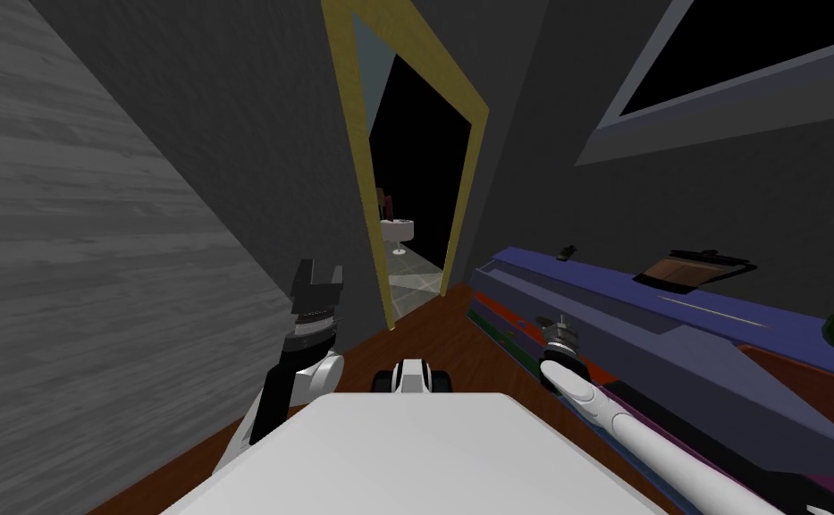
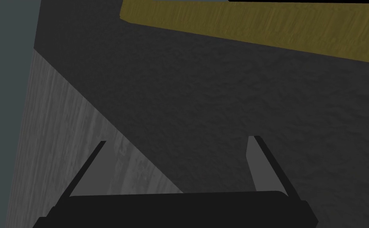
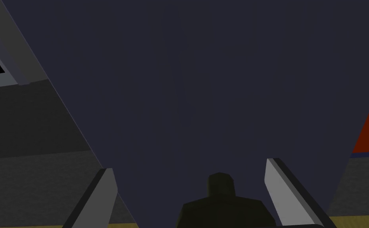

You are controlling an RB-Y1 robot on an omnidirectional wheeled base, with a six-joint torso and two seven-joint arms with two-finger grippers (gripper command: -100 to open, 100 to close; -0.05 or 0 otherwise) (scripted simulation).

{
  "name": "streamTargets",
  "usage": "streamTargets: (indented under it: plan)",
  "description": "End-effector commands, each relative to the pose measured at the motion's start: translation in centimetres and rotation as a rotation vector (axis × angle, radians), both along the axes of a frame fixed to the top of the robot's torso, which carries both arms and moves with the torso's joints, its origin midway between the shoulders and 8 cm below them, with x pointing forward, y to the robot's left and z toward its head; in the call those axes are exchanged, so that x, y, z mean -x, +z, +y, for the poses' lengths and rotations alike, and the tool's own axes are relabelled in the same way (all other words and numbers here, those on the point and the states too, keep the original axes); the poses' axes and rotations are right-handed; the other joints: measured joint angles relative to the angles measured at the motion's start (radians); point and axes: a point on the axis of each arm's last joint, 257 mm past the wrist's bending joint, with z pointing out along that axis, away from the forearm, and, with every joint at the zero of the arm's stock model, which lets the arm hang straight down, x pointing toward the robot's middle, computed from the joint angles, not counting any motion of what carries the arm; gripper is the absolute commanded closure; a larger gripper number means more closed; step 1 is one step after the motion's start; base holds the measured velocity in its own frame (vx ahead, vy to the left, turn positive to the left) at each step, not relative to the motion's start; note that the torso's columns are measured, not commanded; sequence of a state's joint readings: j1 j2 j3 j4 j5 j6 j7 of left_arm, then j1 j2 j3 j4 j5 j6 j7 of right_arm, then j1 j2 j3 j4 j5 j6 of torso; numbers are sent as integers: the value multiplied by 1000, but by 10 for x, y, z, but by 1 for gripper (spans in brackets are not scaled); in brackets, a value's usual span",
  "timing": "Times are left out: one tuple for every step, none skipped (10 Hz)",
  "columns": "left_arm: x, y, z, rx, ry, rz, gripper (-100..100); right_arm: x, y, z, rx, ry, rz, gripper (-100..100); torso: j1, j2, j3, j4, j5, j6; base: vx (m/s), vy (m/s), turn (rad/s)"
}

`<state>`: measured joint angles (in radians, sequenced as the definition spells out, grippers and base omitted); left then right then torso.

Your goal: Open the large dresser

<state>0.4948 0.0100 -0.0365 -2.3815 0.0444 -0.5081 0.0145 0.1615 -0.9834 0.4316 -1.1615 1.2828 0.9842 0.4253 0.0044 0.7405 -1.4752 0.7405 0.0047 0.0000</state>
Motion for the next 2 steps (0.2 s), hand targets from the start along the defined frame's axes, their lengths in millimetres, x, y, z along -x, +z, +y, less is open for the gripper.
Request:
streamTargets:
  plan:
    - [0, 0, 0, 0, 0, 0, 0, 0, -2, 0, -2, 0, 3, 0, -1, 0, 0, -1, -1, 0, 0, 0, 0]
    - [0, 0, 0, 0, 0, 0, 0, 1, -3, 1, -4, 1, 5, 0, -1, -1, 0, -1, -2, 0, 0, 0, 0]
